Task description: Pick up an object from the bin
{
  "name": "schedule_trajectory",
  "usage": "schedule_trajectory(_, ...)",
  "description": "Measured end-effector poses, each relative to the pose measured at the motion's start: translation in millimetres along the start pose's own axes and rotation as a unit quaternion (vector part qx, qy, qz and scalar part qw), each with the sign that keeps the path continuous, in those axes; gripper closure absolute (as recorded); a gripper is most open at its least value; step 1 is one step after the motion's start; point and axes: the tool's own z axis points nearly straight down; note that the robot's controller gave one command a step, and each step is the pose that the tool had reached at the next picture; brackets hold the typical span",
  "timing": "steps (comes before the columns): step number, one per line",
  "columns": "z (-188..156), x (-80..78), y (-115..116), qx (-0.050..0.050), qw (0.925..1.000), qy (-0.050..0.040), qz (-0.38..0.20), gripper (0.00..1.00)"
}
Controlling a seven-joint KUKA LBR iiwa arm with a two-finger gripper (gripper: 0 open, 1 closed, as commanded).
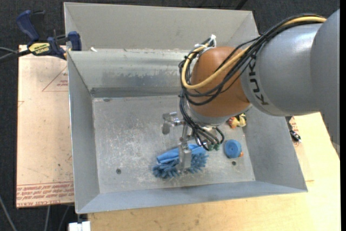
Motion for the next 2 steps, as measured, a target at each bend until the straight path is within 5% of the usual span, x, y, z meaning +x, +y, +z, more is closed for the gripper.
schedule_trajectory(1,54.9,12.0,4.2,-0.003,0.9773,0.0021,-0.212,1.0)
schedule_trajectory(2,54.9,12.0,4.2,-0.003,0.9773,0.002,-0.212,1.0)
